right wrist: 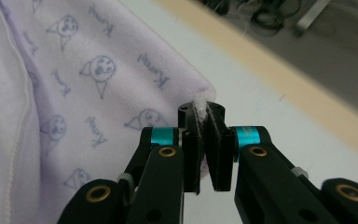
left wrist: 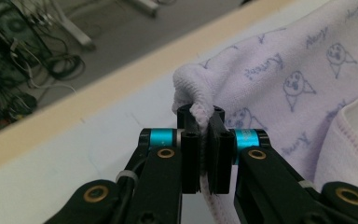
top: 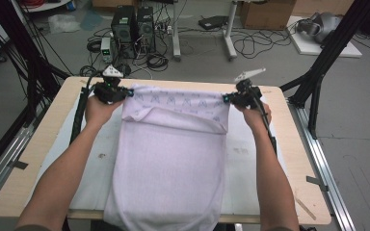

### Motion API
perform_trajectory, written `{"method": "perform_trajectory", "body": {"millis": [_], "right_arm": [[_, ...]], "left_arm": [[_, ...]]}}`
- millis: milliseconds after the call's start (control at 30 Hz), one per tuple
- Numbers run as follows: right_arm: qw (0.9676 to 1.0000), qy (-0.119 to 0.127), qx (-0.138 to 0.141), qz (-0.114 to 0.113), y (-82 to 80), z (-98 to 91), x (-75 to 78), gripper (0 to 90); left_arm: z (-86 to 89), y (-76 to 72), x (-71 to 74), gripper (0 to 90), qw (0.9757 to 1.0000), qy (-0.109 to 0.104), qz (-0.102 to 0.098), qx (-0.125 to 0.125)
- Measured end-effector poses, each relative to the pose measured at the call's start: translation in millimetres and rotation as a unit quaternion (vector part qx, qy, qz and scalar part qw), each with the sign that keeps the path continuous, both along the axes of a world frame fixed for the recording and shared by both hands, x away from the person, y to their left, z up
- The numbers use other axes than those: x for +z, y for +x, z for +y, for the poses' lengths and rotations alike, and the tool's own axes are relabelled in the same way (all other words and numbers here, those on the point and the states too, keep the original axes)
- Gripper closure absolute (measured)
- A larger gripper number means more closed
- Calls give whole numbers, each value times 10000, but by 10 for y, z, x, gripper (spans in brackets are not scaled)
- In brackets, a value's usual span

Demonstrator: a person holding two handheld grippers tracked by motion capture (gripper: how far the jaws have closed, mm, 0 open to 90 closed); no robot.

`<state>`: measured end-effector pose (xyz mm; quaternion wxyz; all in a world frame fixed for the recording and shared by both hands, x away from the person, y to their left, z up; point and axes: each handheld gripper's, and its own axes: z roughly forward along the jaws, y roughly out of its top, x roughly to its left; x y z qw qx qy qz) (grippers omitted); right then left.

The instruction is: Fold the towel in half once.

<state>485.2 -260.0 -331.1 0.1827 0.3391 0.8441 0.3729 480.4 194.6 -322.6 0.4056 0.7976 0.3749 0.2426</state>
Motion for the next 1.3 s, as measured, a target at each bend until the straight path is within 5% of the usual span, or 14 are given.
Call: {"method": "perform_trajectory", "body": {"millis": [67,133,200,300,400,467,567,633,800,1000,1200,1300], "right_arm": [[9998,-156,19,-155,113,50,119,835],[9995,-115,-24,-280,146,97,101,710],[10000,-11,-13,-2,168,113,-9,612],[9998,-53,116,164,76,125,-187,582],[9994,168,206,242,-81,84,-331,553],[9971,243,320,641,-133,78,-405,518],[9988,191,368,274,-325,81,-488,538],[9977,253,424,463,-389,75,-569,518],[9969,231,523,534,-537,80,-753,495],[9951,275,624,720,-557,102,-912,472],[9916,436,907,810,-640,144,-931,454],[9928,164,919,745,-661,197,-941,483]], "left_arm": [[11,53,57,792,9999,88,-36,127],[58,70,19,621,9998,43,120,182],[143,30,-93,572,9995,69,259,155],[253,-67,-252,542,9990,-28,431,107],[308,-189,-450,525,9973,-44,722,-147],[300,-254,-544,513,9966,-41,780,-268],[245,-329,-690,480,9942,-78,937,-529],[188,-362,-753,453,9924,-94,996,-718],[24,-390,-867,406,9885,-63,1095,-1040],[-103,-362,-1009,430,9861,224,1226,-1094],[-102,-344,-1061,652,9867,372,1212,-1015],[-80,-345,-1053,764,9861,406,1226,-1042]]}}
